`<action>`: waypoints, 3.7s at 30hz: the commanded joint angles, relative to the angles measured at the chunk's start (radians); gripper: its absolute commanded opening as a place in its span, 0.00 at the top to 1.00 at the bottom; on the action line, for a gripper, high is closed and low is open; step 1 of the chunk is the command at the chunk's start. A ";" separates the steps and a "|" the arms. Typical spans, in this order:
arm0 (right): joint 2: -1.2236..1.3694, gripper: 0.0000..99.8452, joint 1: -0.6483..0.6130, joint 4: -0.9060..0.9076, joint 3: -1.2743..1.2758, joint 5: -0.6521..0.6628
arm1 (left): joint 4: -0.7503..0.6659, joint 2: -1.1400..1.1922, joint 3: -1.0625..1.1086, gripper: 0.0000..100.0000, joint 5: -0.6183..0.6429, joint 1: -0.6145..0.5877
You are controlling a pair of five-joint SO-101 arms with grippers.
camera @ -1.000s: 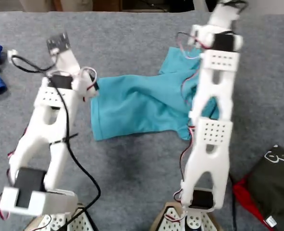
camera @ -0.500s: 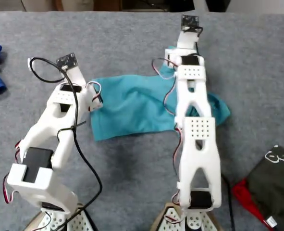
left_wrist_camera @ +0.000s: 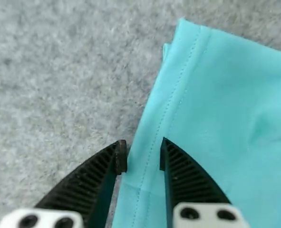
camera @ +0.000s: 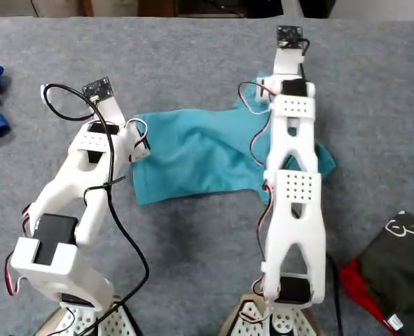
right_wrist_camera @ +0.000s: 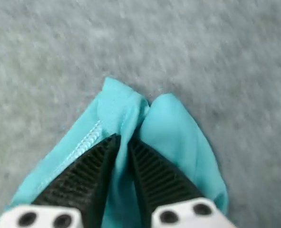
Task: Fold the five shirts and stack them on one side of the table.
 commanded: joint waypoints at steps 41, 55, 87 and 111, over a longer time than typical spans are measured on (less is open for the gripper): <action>-1.276 0.99 -0.110 0.578 -0.229 -0.046 | -0.021 -0.007 -0.077 0.87 0.155 -0.241; -1.426 0.99 -0.113 0.577 -0.234 -0.018 | -0.011 -0.007 -0.071 0.87 0.161 -0.203; -1.478 0.99 -1.004 0.284 -0.051 -0.060 | 0.565 -0.007 -0.396 0.87 -0.020 -0.697; -1.116 0.99 0.160 0.505 0.409 0.152 | 0.298 -0.005 -0.221 0.87 0.052 -0.221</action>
